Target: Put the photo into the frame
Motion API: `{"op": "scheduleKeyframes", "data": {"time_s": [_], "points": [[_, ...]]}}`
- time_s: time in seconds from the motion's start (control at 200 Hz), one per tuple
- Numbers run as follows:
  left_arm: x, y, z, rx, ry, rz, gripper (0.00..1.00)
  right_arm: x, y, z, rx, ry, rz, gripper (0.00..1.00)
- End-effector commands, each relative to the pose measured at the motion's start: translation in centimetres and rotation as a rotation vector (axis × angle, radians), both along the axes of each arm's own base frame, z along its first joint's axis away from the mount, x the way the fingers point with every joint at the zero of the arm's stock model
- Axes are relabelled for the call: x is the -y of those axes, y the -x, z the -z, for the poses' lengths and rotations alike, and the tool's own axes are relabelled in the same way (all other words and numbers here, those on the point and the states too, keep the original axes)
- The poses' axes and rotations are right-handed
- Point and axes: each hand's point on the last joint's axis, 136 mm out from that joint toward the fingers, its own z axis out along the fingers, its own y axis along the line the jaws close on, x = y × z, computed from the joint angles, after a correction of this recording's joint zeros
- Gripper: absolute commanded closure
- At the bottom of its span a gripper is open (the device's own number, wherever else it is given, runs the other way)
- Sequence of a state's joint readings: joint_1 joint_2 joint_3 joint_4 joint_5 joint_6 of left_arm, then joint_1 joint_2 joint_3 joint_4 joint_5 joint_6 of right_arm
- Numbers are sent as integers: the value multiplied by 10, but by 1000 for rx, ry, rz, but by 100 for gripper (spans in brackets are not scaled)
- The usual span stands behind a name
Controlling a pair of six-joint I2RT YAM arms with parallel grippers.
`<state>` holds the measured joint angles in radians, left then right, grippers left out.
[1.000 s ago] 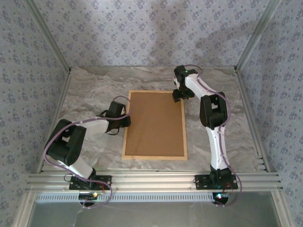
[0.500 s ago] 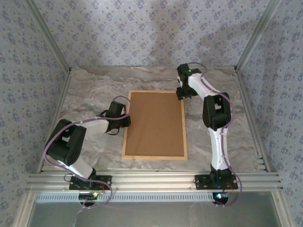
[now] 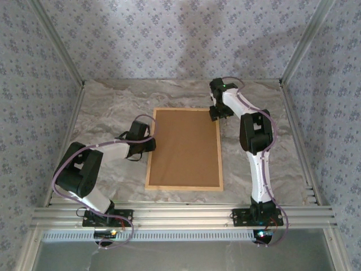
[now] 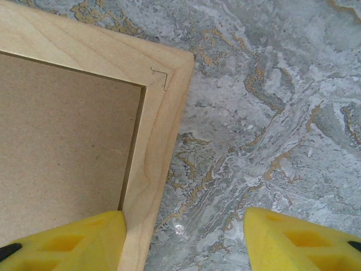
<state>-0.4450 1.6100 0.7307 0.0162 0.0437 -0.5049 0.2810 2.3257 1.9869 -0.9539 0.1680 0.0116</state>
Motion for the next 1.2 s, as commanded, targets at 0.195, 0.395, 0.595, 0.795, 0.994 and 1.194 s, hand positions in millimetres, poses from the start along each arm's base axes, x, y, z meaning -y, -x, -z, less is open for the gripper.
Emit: {"op": "scheduleKeyframes", "data": {"time_s": [0.195, 0.395, 0.595, 0.795, 0.994, 1.194], "points": [[-12, 34, 40, -154, -70, 32, 75, -12, 20, 25, -92, 19, -13, 41], [-12, 34, 40, -156, -72, 32, 75, -13, 27, 36, -124, 23, -12, 41], [-12, 34, 40, -155, -70, 32, 75, -8, 28, 41, -137, 19, 2, 42], [-12, 34, 40, -155, -71, 32, 75, -17, 15, 7, -43, -60, 8, 41], [-12, 34, 40, -155, -71, 32, 75, -8, 6, -22, 37, -75, 39, 40], [-13, 35, 40, -156, -72, 32, 75, -5, 5, -21, 35, -91, 51, 41]]}}
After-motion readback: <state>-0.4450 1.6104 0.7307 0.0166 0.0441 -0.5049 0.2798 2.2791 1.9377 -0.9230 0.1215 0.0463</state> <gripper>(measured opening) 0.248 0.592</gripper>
